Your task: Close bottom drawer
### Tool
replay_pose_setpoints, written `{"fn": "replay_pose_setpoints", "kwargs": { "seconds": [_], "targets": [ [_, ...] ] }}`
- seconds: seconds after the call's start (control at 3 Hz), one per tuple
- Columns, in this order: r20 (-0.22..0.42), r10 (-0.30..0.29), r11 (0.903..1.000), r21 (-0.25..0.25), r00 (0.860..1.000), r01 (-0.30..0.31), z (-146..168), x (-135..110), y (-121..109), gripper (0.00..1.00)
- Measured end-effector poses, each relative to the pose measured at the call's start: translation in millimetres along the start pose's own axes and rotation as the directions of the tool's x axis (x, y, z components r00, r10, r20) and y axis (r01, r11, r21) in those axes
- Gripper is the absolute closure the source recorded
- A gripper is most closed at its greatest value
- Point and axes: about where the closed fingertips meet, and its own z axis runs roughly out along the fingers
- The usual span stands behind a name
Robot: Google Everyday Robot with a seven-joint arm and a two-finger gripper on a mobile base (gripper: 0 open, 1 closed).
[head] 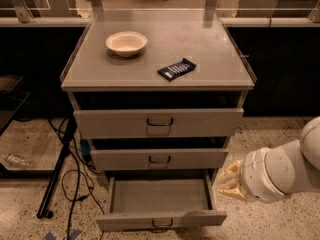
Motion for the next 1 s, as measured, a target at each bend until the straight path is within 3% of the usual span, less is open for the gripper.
{"fn": "replay_pose_setpoints", "kwargs": {
  "seconds": [0.33, 0.67, 1.0],
  "targets": [
    [0.024, 0.029, 0.999, -0.034, 0.999, -0.028, 29.3, 9.3, -2.6, 1.0],
    [0.092, 0.058, 0.9974, -0.049, 0.994, -0.053, 83.8, 26.2, -21.9, 1.0],
    [0.151, 0.045, 0.999, -0.011, 0.987, -0.044, 130.8, 53.4, -65.3, 1.0]
  ]
}}
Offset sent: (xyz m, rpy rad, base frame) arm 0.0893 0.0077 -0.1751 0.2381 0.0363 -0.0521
